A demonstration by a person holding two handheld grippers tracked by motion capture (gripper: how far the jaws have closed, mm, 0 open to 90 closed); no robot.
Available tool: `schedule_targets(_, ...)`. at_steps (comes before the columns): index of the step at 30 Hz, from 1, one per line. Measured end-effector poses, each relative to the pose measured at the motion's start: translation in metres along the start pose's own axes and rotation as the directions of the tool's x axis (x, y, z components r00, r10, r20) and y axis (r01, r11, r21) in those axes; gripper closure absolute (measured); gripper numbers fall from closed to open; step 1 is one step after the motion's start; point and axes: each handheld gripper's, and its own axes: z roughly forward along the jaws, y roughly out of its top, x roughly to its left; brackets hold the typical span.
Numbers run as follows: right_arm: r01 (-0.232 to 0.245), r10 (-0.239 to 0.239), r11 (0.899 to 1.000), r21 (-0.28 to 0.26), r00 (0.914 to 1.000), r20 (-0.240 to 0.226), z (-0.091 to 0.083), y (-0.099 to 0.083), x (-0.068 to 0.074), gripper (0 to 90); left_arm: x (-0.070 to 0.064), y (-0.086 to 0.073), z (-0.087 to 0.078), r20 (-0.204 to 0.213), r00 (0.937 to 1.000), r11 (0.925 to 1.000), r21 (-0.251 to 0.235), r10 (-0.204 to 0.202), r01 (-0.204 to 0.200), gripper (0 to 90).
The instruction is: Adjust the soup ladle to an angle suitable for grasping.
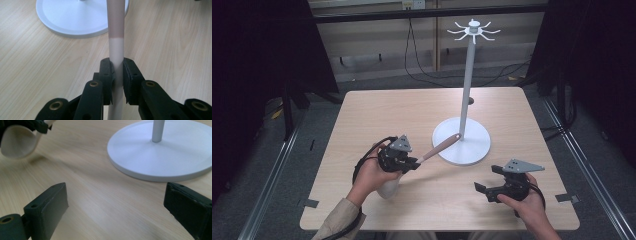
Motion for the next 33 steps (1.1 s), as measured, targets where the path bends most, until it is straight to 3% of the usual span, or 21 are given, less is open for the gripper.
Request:
schedule_targets(3, -0.041, 0.040, 0.998, -0.045, 0.9988, -0.027, 0.003, 0.005, 0.002, 7.1, -0.003, 0.002, 0.001, 0.000, 1.0000, 0.9998, -0.018, -0.007, 0.007, 79.1)
schedule_targets(8, -0.122, 0.115, 0.987, -0.108, 0.9913, -0.064, 0.008, 0.012, 0.004, 12.7, -0.007, 0.006, 0.004, 0.006, 0.9998, 0.9989, -0.041, -0.021, 0.021, 79.0)
schedule_targets(15, -0.120, 0.105, 0.982, -0.145, 0.9886, -0.107, 0.019, 0.024, 0.016, 22.7, -0.014, 0.011, 0.011, 0.019, 0.9992, 0.9957, -0.084, -0.036, 0.038, 79.0)
schedule_targets(18, -0.139, 0.119, 0.978, -0.157, 0.9845, -0.128, 0.026, 0.027, 0.021, 29.4, -0.017, 0.015, 0.013, 0.025, 0.9994, 0.9968, -0.076, -0.024, 0.026, 79.0)
schedule_targets(24, -0.167, 0.134, 0.967, -0.195, 0.9761, -0.171, 0.035, 0.036, 0.028, 43.4, -0.024, 0.023, 0.017, 0.036, 0.9992, 0.9966, -0.079, -0.017, 0.020, 79.0)
schedule_targets(33, -0.224, 0.176, 0.947, -0.229, 0.9613, -0.212, 0.041, 0.045, 0.034, 51.7, -0.030, 0.031, 0.020, 0.048, 0.9988, 0.9952, -0.097, -0.006, 0.011, 79.0)
